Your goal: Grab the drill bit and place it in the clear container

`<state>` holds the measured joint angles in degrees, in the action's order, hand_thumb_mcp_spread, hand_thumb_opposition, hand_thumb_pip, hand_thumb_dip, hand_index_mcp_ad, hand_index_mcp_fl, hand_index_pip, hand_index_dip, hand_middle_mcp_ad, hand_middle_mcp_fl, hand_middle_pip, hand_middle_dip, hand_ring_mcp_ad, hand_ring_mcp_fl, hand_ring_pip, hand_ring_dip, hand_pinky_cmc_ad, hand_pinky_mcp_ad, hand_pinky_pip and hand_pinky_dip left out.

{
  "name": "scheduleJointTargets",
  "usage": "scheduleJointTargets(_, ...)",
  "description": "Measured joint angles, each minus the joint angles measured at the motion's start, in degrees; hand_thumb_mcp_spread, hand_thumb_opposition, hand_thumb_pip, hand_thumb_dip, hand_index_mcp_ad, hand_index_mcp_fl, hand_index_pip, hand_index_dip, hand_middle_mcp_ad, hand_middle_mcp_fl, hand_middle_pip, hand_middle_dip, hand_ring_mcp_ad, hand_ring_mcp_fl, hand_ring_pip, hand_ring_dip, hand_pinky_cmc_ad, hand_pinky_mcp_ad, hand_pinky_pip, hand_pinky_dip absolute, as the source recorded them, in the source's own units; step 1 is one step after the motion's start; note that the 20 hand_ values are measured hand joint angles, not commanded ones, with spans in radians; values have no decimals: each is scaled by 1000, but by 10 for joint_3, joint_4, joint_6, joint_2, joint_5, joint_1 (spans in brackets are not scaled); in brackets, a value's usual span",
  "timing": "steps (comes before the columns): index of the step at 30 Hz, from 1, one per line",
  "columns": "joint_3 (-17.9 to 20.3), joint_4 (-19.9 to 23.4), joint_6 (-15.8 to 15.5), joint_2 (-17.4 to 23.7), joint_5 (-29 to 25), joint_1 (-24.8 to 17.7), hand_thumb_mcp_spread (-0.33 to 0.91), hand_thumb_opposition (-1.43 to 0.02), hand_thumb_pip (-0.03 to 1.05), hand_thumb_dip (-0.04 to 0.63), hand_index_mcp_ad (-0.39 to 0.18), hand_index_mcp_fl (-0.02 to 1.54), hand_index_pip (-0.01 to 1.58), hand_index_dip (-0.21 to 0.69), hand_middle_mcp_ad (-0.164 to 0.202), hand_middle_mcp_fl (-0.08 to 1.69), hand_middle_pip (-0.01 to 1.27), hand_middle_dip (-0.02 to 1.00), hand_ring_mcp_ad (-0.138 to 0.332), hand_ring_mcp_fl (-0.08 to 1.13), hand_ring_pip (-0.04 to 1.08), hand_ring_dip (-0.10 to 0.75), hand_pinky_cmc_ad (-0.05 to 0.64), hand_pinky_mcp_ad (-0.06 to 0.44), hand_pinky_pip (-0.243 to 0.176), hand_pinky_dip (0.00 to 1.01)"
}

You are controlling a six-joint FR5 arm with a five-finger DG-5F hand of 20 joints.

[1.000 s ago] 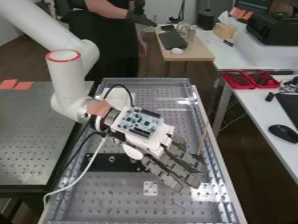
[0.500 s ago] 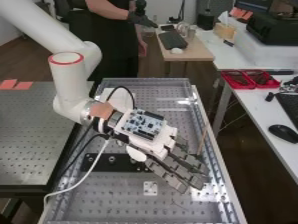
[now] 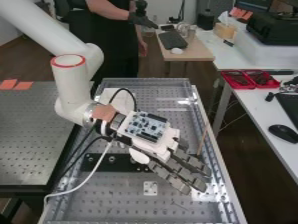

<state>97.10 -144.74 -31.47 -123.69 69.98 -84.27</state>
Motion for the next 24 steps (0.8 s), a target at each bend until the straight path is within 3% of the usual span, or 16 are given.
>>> scheduleJointTargets(8, -3, -3, -1, -2, 6, 2, 675, -880, 387, 227, -239, 668, 1173, 267, 66, 138, 143, 157, 190, 12, 94, -5, 312, 182, -89, 192)
scheduleJointTargets(15, -5, -6, 0, -2, 10, 2, 635, -880, 346, 227, -239, 557, 998, 267, 66, 197, 143, 157, 190, 12, 94, -7, 312, 182, -89, 192)
scheduleJointTargets(24, -3, -7, 1, 0, 12, 2, 607, -869, 347, 227, -237, 522, 955, 262, 65, 201, 143, 157, 190, 12, 98, -7, 298, 182, -89, 192)
